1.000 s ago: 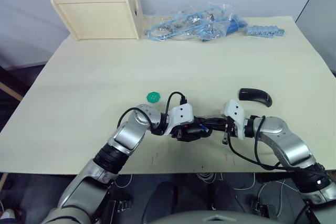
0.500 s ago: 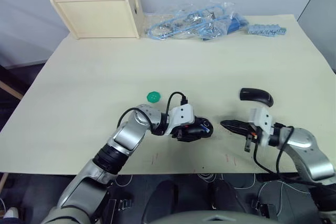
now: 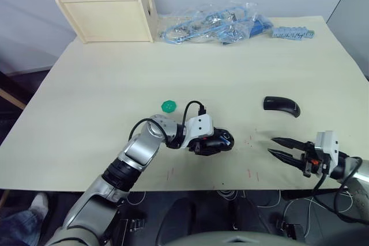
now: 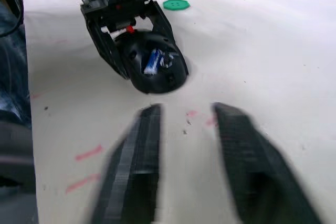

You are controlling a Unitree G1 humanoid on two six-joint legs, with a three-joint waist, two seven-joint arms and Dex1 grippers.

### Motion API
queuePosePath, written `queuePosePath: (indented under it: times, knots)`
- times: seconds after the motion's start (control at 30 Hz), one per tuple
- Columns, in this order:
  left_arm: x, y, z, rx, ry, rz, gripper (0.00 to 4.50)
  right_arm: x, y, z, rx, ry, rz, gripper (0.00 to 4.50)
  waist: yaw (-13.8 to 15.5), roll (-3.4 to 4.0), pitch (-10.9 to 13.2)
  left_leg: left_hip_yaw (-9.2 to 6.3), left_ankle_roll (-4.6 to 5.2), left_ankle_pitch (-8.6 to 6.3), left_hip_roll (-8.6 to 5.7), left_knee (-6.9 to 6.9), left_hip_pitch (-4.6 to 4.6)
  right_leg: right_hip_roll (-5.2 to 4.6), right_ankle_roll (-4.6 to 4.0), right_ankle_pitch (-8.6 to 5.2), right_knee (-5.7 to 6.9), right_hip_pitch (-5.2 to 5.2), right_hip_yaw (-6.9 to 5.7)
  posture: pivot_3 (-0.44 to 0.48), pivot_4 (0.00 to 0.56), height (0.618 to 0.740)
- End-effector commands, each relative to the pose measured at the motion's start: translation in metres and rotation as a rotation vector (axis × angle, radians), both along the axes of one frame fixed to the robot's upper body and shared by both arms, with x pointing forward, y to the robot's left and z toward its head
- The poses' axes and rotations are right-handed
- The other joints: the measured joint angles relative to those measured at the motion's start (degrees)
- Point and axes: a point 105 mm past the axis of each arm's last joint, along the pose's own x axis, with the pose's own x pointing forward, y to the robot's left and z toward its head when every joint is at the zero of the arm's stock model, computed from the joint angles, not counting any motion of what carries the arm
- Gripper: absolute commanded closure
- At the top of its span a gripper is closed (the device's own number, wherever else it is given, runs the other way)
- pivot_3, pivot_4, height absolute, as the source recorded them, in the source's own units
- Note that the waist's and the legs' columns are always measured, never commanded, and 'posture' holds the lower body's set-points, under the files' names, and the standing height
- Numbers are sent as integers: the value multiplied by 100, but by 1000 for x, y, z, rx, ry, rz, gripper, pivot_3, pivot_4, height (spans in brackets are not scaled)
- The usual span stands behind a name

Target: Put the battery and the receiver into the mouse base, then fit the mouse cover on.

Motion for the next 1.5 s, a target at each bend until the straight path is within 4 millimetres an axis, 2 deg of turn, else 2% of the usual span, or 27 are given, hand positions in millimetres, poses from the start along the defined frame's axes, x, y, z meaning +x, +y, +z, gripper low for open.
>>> queuePosePath:
  times: [0.03, 0.07, 0.1, 0.33, 0.4, 0.43, 0.47, 0.63, 0.8, 1.03, 1.2, 1.3, 1.5]
  knots:
    - [-2, 14, -24, 95, 48, 41, 1550, -3, -8, 10, 14, -63, 9, 783, 0, 0, 0, 0, 0, 0, 0, 0, 0, 0, 0, 0, 0, 0, 0, 0, 150, 740]
    - [-1, 14, -24, 95, 48, 42, 1550, -4, -9, 9, 17, -64, 13, 253, 0, 1, 1, 0, 0, 0, 0, 0, 0, 0, 0, 0, 0, 0, 0, 0, 150, 740]
    - [-1, 14, -23, 95, 48, 42, 1550, -5, -10, 9, 23, -65, 17, 79, 1, 0, 1, 1, 0, 0, 1, 0, 1, 0, -1, 0, 0, 0, 1, 0, 150, 740]
    - [-1, 16, -23, 93, 53, 42, 1550, -8, -10, 4, 29, -77, 52, 79, 1, 2, 2, 0, 0, 0, 2, 0, 0, 0, -2, 1, -1, 0, 1, 0, 150, 740]
    - [0, 16, -21, 82, 53, 56, 493, -8, -10, 4, 37, -84, 61, 0, 1, 3, 3, 0, 0, 0, 3, 0, 0, 0, -3, 1, -1, 0, 0, 0, 150, 740]
    - [1, 16, -20, 75, 49, 62, 400, -8, -9, 4, 41, -88, 64, 0, -2, 4, 3, 0, 0, 0, 3, 0, 0, 0, -3, 1, -1, 0, 1, 0, 150, 740]
    - [2, 16, -20, 71, 45, 65, 16, -8, -8, 3, 44, -91, 66, 0, -3, 4, 4, 0, 0, 0, 3, -1, 1, 0, -3, 1, -1, 0, 1, 0, 150, 740]
    - [1, 14, -11, 25, 11, 38, 16, -9, -7, 2, 51, -99, 80, 0, -5, 18, 16, 1, -1, 0, 4, -2, 0, 1, -12, 6, -2, -1, 2, 0, 150, 740]
    - [-4, 13, 6, -92, -14, 12, 16, -10, -6, 0, 50, -96, 96, 0, -13, 25, 33, 1, -1, 0, 6, -9, -3, 1, -14, 7, -4, -8, 4, 0, 150, 740]
    - [-13, 22, 25, -200, -32, -47, 16, -9, -6, 1, 46, -100, 110, 0, 5, 36, 70, 1, -1, 0, 6, -9, -18, -4, -14, 8, -9, -16, 2, 0, 150, 740]
    - [-18, 37, 32, -237, -41, -55, 16, -7, -6, 5, 56, -111, 111, 0, 8, 40, 81, -1, -1, 0, 6, -9, -24, -6, -14, 8, -13, -19, 0, 0, 150, 740]
    - [-26, 49, 33, -260, -4, -49, 16, -1, -6, 14, 89, -139, 76, 0, -8, 42, 87, -1, -1, -1, 8, -9, -25, -6, -14, 8, -13, -20, 0, 0, 150, 740]
    - [-38, 74, 53, -371, 43, -2, 16, 16, -18, 26, 70, -156, -9, 0, 7, 43, 97, -3, -1, -1, 14, -8, -26, -10, -15, 8, -11, -21, -2, 0, 150, 740]
